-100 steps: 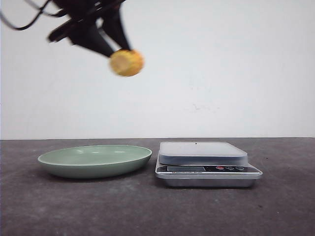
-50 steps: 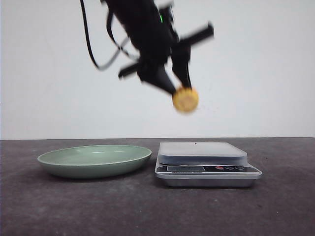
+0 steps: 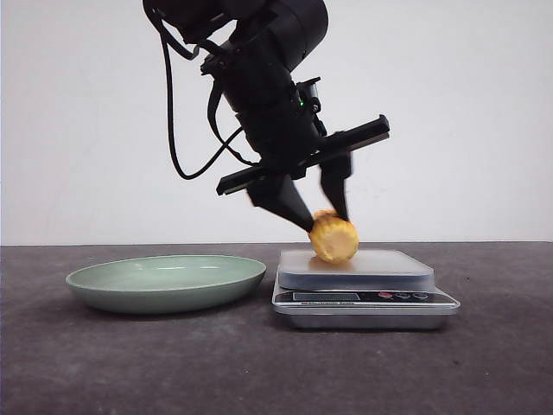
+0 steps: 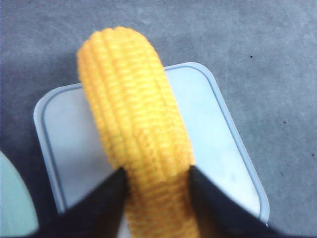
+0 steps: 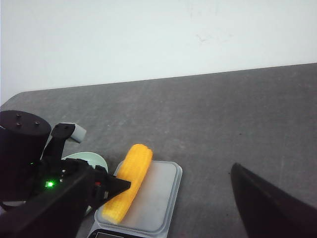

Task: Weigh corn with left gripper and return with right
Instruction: 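Lift the corn with the left gripper and lower it onto the scale, then open the left gripper and withdraw it from the scale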

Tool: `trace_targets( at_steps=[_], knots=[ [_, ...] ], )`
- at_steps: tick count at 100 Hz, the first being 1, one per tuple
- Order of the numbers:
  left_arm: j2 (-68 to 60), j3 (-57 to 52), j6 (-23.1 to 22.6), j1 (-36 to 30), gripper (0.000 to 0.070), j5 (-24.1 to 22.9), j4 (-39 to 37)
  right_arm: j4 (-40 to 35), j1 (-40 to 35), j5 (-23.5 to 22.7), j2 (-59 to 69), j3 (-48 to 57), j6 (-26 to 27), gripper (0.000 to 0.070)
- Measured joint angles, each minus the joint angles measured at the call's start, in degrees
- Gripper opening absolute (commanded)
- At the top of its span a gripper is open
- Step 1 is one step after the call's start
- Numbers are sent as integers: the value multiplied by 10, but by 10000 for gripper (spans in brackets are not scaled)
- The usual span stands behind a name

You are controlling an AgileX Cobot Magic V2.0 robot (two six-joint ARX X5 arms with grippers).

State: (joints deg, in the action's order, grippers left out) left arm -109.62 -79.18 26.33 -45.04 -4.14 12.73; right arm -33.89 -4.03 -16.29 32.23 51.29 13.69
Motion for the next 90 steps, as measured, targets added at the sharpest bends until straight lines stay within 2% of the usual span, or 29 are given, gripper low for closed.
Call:
trace_targets(
  at_steps=[24, 41, 61, 76, 83, 90],
  knots=[
    [3, -1, -5, -10, 433, 0, 10, 0, 0, 0, 0, 0, 0, 565],
    [65, -1, -36, -17, 433, -12, 21, 0, 0, 0, 0, 0, 0, 565],
    [235, -6, -104, -17, 434, -89, 75, 1, -1, -1, 0, 0, 0, 565],
    [358, -6, -151, -17, 433, -158, 173, 9, -13, -5, 5, 0, 1, 564],
    [420, -6, -163, -17, 432, -177, 211, 26, -23, -17, 14, 0, 5, 564],
    [488, -6, -168, -17, 382, -197, 243, 37, -37, -26, 33, 3, 15, 564]
  ],
)
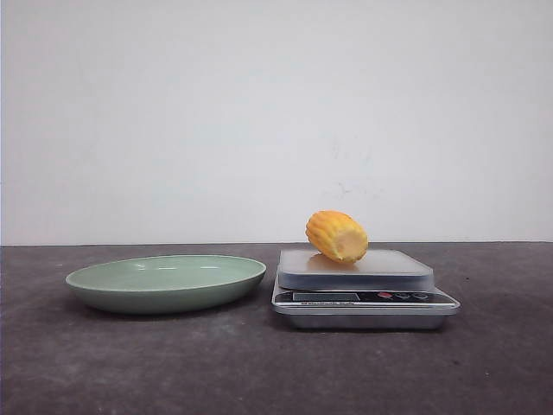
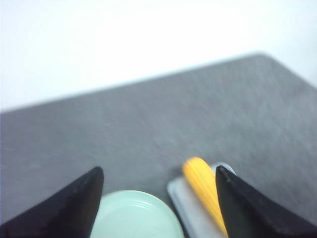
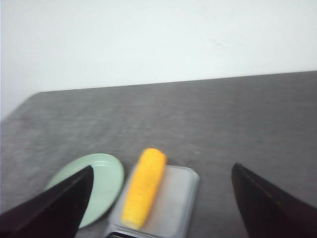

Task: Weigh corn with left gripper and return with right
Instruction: 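Open the left gripper and withdraw it from the scale, then lower the right gripper onto the corn cob and close it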

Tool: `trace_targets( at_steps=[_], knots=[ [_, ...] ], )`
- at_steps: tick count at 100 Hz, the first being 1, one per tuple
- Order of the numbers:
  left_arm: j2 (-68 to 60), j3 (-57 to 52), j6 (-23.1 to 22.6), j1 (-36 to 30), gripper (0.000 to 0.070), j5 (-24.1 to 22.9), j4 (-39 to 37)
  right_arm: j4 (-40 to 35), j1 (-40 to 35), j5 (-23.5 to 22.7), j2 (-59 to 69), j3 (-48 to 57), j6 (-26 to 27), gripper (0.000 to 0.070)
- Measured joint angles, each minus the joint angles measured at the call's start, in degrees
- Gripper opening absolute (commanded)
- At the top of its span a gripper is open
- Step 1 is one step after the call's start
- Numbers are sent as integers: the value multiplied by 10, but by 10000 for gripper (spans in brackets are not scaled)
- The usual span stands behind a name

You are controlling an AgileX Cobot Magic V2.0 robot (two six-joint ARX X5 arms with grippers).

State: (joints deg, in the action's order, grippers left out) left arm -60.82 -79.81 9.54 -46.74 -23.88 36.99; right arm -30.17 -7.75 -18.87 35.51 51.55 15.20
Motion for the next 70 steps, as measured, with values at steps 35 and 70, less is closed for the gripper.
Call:
trace_targets(
  at_steps=[35, 70],
  knots=[
    [267, -1, 10, 0, 361, -35, 171, 121, -116, 21, 156, 1, 33, 564],
    [368, 0, 104, 0, 361, -33, 333, 176, -226, 130, 361, 31, 29, 565]
  ],
)
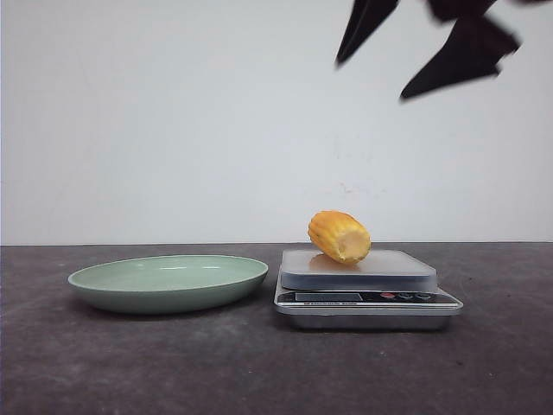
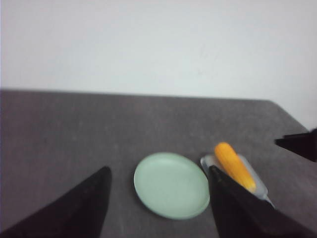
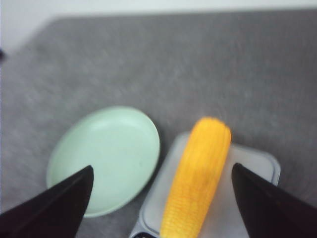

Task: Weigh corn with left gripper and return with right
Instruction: 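Lower the right gripper onto the corn cob and close it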

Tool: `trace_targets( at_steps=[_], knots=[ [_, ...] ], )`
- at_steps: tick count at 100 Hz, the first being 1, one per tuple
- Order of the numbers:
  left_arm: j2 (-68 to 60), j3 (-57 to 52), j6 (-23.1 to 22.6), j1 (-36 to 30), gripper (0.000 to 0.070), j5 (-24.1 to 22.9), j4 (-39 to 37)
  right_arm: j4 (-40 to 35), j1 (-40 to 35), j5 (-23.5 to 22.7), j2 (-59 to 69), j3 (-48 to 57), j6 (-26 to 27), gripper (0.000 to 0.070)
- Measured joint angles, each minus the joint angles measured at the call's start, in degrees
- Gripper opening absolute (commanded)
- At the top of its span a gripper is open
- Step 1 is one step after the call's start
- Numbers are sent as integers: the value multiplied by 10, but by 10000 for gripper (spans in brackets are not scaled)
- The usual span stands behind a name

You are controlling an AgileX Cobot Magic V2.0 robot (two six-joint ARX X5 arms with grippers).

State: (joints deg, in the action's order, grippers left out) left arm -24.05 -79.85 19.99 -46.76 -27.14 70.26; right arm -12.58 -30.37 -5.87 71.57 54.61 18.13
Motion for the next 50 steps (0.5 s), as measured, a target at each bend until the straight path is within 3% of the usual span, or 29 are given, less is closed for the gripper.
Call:
trace_targets(
  at_steps=[50],
  knots=[
    [14, 12, 36, 0, 360, -7, 82, 1, -18, 87, 195, 62, -3, 564]
  ],
)
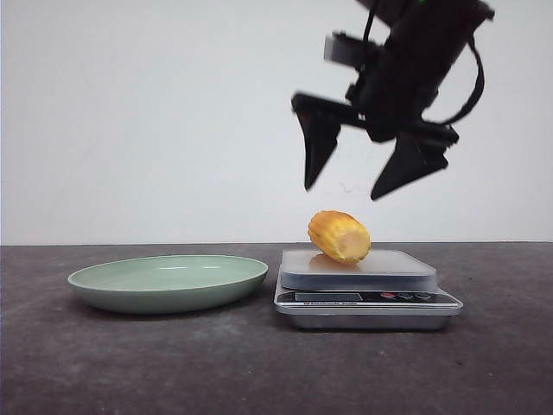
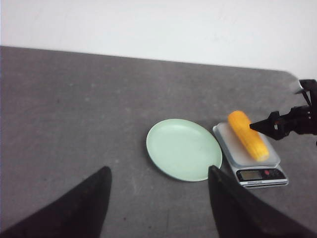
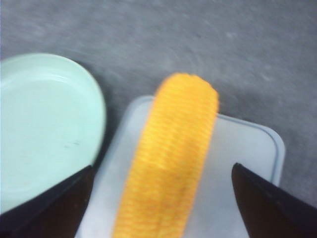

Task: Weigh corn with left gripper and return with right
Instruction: 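Lower the right gripper onto the corn cob and close it, then lift the corn with the right gripper and carry it over the plate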

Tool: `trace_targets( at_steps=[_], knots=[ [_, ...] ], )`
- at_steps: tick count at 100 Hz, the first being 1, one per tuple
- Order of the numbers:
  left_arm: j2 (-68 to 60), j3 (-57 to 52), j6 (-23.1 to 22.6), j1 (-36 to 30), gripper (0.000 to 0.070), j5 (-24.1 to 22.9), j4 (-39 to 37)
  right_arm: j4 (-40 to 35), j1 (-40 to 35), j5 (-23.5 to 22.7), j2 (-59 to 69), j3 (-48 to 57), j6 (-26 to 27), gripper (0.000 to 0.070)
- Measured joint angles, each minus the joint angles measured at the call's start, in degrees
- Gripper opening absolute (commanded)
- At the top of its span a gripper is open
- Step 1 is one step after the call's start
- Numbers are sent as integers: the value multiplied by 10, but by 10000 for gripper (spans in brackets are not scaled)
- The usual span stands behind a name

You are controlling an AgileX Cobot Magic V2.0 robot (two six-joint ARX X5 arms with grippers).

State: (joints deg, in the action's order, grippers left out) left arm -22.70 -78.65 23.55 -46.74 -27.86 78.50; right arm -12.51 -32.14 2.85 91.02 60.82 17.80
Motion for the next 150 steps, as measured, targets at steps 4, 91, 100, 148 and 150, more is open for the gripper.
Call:
trace_targets(
  at_steps=[4, 91, 100, 148, 150],
  knots=[
    [0, 0, 0, 0, 360, -8, 2, 0, 0, 0, 6, 0, 0, 564],
    [0, 29, 13, 0, 360, -24, 17, -9, -9, -11, 37, 0, 37, 0],
    [0, 29, 13, 0, 360, -24, 17, -4, -12, -10, 37, 0, 37, 0],
    [0, 29, 13, 0, 358, -37, 16, -20, -89, 3, -60, 108, 21, 0],
    [0, 29, 14, 0, 358, -37, 16, -20, -94, 4, -60, 116, 21, 0]
  ],
)
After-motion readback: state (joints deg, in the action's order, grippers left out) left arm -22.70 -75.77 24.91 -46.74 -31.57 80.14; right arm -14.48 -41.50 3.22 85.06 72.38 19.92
